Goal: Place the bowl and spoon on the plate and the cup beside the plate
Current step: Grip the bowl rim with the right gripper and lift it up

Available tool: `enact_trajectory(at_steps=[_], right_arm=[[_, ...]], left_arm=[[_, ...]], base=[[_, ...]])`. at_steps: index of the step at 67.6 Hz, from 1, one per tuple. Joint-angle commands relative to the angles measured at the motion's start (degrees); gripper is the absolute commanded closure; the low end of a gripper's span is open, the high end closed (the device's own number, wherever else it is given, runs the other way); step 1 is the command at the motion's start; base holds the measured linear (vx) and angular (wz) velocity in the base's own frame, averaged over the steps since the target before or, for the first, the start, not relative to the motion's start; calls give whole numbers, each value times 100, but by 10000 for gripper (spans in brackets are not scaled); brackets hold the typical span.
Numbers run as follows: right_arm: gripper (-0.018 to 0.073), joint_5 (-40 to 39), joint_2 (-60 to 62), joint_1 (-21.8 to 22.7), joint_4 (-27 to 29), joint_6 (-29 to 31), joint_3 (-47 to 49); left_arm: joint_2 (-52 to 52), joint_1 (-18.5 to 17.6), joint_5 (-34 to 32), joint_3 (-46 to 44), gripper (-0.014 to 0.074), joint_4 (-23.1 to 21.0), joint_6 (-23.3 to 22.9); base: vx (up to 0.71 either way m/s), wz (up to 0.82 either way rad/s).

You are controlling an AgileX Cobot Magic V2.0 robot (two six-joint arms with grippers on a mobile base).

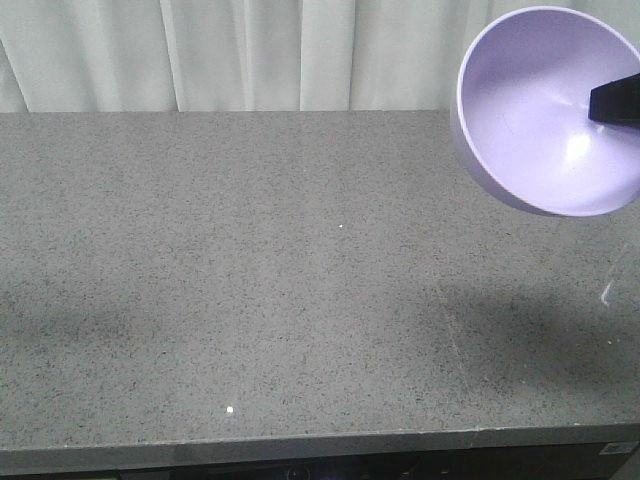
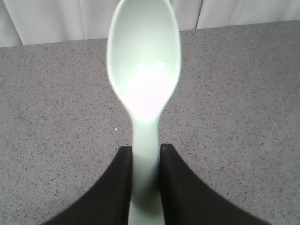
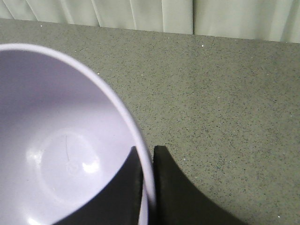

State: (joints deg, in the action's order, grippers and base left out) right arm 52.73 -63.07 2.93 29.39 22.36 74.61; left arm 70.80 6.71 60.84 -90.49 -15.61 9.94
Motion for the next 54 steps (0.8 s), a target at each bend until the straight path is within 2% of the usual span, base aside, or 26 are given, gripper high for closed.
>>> enact_trajectory(at_steps=[1,54], right_arm=[[565,-312,103,29,182,38,167],[565,-312,103,29,182,38,167]], left_arm=[[-106,-15,-324,-151,604,-154,-15],[-106,-15,-324,-151,604,-154,-15]], base=[[0,0],[0,0]])
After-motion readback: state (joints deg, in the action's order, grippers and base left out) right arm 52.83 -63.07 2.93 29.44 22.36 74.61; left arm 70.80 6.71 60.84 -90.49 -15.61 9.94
